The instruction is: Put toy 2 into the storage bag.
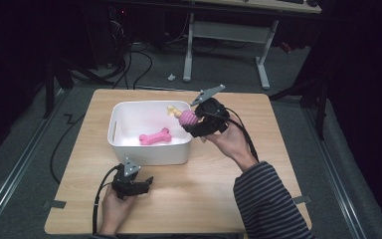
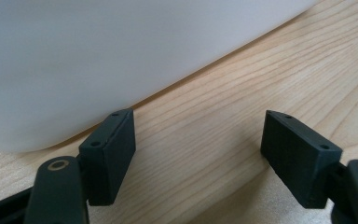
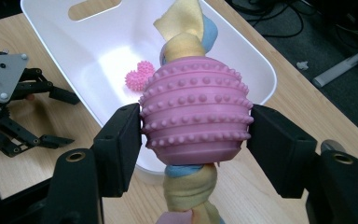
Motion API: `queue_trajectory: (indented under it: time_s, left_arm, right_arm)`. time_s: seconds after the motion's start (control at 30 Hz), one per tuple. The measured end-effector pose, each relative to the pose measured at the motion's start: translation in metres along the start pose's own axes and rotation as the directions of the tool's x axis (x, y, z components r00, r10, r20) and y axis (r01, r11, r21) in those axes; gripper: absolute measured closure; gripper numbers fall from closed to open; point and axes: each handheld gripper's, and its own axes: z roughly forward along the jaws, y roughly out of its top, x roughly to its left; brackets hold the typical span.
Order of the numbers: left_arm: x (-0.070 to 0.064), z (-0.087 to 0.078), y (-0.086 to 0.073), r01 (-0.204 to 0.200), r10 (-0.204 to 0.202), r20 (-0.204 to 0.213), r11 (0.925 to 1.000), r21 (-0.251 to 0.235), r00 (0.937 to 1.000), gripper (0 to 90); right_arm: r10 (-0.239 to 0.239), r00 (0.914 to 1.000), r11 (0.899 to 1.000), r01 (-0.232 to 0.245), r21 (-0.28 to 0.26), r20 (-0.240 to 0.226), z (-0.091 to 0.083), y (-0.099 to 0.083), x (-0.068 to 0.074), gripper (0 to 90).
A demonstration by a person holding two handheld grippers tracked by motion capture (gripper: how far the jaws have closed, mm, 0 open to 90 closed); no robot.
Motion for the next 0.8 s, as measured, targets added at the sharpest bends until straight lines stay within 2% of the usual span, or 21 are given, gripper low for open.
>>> queue_trajectory:
  time_s: [0.17, 0.2, 0.37, 0.57, 0.8]
  left_arm:
    - [0.000, 0.000, 0.000, 0.000, 0.000, 0.000, 1.0000, 0.000, 1.0000, 26.7]
    - [0.000, 0.000, 0.000, -0.001, 0.001, 0.000, 1.0000, 0.000, 1.0000, 26.7]
    - [0.000, 0.000, 0.000, -0.002, 0.002, -0.001, 1.0000, 0.000, 1.0000, 26.7]
    - [0.000, 0.000, 0.000, -0.001, 0.001, 0.001, 1.0000, 0.000, 1.0000, 26.6]
    - [0.000, 0.000, 0.000, -0.003, 0.003, 0.002, 1.0000, 0.001, 1.0000, 26.5]
  right_arm:
    - [-0.016, 0.9997, 1.000, 0.016, 0.008, -0.019, 0.009, 0.008, 0.005, 36.1]
    - [-0.016, 0.9992, 1.000, 0.017, 0.007, -0.035, 0.013, 0.011, 0.006, 36.1]
    - [-0.013, 0.9985, 1.000, 0.014, 0.013, -0.054, 0.020, 0.015, 0.009, 36.1]
    - [-0.032, 0.9965, 0.999, 0.034, 0.032, -0.078, 0.031, 0.019, 0.018, 36.1]
    - [-0.053, 0.9910, 0.996, 0.061, 0.062, -0.123, 0.045, 0.023, 0.029, 36.0]
